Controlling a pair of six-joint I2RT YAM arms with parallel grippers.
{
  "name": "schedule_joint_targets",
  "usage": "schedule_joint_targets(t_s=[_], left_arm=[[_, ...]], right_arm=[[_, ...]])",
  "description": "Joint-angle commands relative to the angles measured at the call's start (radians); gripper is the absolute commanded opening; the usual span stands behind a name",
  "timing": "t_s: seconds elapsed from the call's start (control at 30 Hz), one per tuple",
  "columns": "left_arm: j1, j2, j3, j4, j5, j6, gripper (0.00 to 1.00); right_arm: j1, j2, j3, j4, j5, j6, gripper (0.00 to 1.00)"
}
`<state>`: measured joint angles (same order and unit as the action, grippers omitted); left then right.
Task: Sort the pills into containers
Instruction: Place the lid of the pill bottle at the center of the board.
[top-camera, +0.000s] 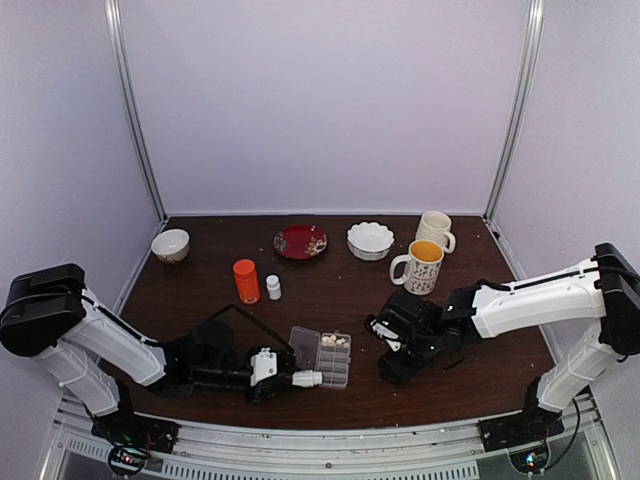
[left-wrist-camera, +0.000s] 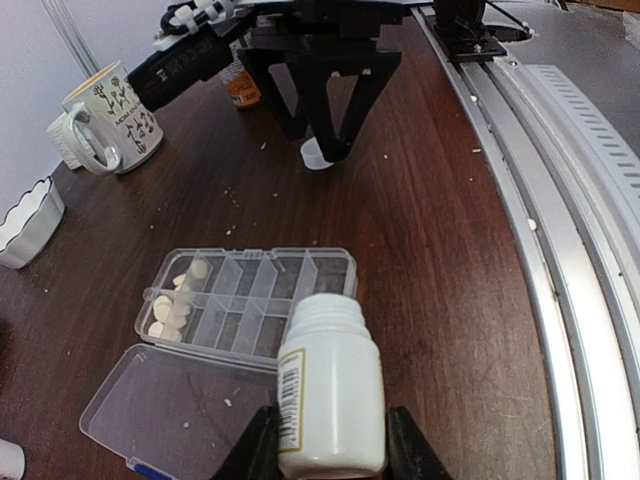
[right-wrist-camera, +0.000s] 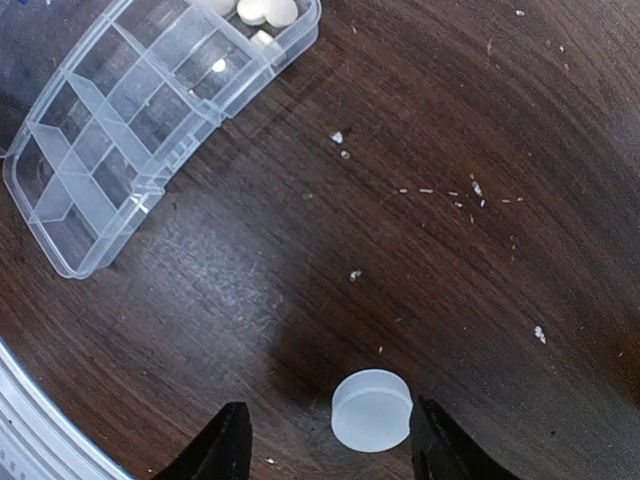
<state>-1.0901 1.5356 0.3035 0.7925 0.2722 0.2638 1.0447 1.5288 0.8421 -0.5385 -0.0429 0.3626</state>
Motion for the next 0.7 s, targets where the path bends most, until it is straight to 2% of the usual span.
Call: schedule_joint_targets(t_s=[0.0, 0.07, 0.2, 0.33, 0.43, 0.57, 0.67], left_arm=[[0.007, 0.024, 0.024, 0.067, 0.014, 0.018, 0.05], [0.006, 0.032, 0.026, 0.075, 0.011, 0.017, 0.05], [0.011, 0.052, 0.026, 0.101, -0.008, 0.005, 0.06], [0.021, 0.063, 0.037, 0.098, -0.004, -0.006, 0.06], [0.025, 0.068, 0.047, 0.088, -0.007, -0.011, 0.05], [0.027, 0.071, 0.062, 0.065, -0.017, -0.018, 0.05], [0.026, 0.076, 0.075, 0.046, -0.019, -0.02, 0.05]], right_arm=[[0.0, -0.04, 0.034, 0.017, 0.009, 0.018, 0.56], [0.005, -0.07, 0.036, 0.05, -0.004, 0.029, 0.55], [0.026, -0.127, 0.024, 0.188, -0.094, 0.058, 0.41], [0.044, -0.147, -0.01, 0.356, -0.198, 0.106, 0.22], [0.055, -0.146, -0.054, 0.492, -0.254, 0.147, 0.0], [0.088, -0.123, -0.083, 0.642, -0.276, 0.188, 0.0], [0.103, -0.071, -0.061, 0.671, -0.293, 0.204, 0.0]])
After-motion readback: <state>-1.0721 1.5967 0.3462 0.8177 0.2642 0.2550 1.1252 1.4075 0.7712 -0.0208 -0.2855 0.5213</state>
